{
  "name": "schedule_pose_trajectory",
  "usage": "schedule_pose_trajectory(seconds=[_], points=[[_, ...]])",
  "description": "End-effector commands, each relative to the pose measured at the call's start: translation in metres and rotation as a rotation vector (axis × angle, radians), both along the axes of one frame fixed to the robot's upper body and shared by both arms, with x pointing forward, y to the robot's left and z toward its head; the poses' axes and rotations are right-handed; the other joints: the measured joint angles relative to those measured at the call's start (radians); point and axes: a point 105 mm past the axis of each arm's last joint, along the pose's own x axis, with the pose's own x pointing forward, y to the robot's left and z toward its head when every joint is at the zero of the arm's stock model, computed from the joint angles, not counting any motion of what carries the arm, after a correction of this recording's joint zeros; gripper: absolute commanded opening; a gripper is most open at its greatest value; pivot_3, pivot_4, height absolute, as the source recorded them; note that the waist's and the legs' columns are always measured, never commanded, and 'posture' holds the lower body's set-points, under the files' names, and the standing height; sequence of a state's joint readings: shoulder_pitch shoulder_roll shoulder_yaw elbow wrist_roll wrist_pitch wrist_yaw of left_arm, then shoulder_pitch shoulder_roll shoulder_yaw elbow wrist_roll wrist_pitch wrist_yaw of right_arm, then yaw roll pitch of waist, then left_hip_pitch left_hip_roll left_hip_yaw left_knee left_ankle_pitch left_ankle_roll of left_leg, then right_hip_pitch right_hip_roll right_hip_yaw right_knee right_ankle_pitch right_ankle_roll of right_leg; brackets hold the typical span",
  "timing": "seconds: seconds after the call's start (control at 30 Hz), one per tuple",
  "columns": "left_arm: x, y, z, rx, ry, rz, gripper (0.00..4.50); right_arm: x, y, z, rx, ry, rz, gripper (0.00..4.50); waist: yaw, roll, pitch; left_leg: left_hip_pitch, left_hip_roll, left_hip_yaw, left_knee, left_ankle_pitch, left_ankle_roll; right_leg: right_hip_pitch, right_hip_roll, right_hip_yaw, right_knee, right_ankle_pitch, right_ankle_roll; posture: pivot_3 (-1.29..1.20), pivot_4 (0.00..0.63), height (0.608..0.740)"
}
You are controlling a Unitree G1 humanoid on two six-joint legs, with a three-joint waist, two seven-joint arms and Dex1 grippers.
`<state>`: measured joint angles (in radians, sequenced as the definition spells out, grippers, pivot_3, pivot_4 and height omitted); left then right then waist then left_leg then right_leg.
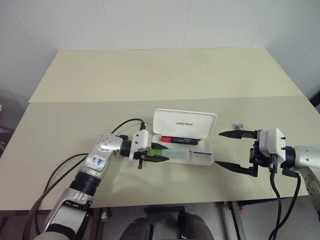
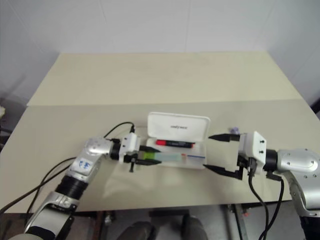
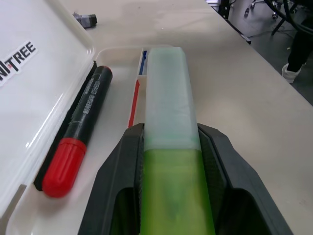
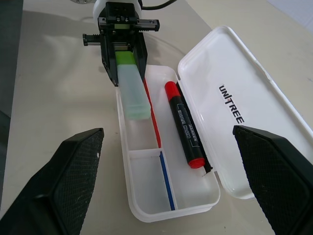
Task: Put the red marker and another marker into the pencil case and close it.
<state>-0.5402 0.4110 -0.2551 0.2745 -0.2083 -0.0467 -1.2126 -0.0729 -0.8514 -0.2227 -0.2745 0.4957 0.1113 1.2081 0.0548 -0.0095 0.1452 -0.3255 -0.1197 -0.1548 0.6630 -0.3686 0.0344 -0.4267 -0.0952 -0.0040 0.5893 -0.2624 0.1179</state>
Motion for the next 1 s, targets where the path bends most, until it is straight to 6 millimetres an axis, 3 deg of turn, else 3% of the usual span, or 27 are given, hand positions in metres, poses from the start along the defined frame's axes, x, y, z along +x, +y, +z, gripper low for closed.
schedule_pose_trajectory(seconds=[0.03, 0.1, 0.13, 0.37, 0.57, 0.67, 0.8, 1.0], points=[[-0.001, -0.002, 0.003, 0.011, -0.009, -0.026, 1.14, -0.002, 0.003, 0.013, 0.004, -0.059, 0.006, 4.5, -0.001, 0.0, 0.0, 0.0, 0.0, 0.0, 0.0, 0.0, 0.0, 0.0, 0.0, 0.0, 0.0, 0.0, 0.0, 0.0, 0.15, 0.74], [0.0, -0.003, 0.003, 0.011, 0.001, -0.024, 1.14, -0.002, 0.003, 0.013, 0.006, -0.061, 0.005, 4.5, -0.001, 0.0, 0.0, 0.0, 0.0, 0.0, 0.0, 0.0, 0.0, 0.0, 0.0, 0.0, 0.0, 0.0, 0.0, 0.0, 0.15, 0.74], [0.0, -0.003, 0.004, 0.005, 0.003, -0.022, 1.89, -0.002, 0.003, 0.013, 0.006, -0.061, 0.004, 4.5, -0.001, 0.0, 0.0, 0.0, 0.0, 0.0, 0.0, 0.0, 0.0, 0.0, 0.0, 0.0, 0.0, 0.0, 0.0, 0.0, 0.15, 0.74], [-0.008, -0.01, 0.019, -0.062, -0.015, -0.051, 4.19, -0.001, 0.007, 0.012, 0.016, -0.064, 0.006, 4.5, -0.001, 0.0, 0.0, 0.0, 0.0, 0.0, 0.0, 0.0, 0.0, 0.0, 0.0, 0.0, 0.0, 0.0, 0.0, 0.0, 0.15, 0.74], [-0.02, -0.008, 0.03, -0.113, -0.003, -0.083, 4.19, 0.003, 0.009, 0.01, 0.032, -0.052, -0.002, 4.5, -0.003, 0.0, 0.0, 0.0, 0.0, 0.0, 0.0, 0.0, 0.0, 0.0, 0.0, 0.0, 0.0, 0.0, 0.0, 0.0, 0.15, 0.74], [-0.024, -0.005, 0.038, -0.143, -0.004, -0.082, 4.19, 0.016, 0.005, 0.009, 0.072, -0.023, -0.099, 4.5, -0.002, 0.0, 0.0, 0.0, 0.0, 0.0, 0.0, 0.0, 0.0, 0.0, 0.0, 0.0, 0.0, 0.0, 0.0, 0.0, 0.15, 0.74], [-0.027, 0.005, 0.049, -0.176, -0.014, -0.056, 4.19, 0.042, -0.021, -0.004, 0.039, -0.009, -0.364, 4.5, -0.001, -0.001, 0.0, -0.001, 0.0, 0.0, 0.001, 0.0, 0.0, 0.0, 0.0, 0.0, 0.0, 0.0, 0.0, 0.0, 0.15, 0.74], [-0.026, 0.034, 0.075, -0.216, -0.053, 0.049, 4.19, 0.064, -0.05, -0.016, 0.167, 0.015, -0.648, 4.5, -0.004, 0.0, 0.0, 0.0, 0.0, 0.0, 0.0, 0.0, 0.0, -0.001, 0.001, 0.0, 0.001, 0.0, 0.0, 0.0, 0.15, 0.74]])
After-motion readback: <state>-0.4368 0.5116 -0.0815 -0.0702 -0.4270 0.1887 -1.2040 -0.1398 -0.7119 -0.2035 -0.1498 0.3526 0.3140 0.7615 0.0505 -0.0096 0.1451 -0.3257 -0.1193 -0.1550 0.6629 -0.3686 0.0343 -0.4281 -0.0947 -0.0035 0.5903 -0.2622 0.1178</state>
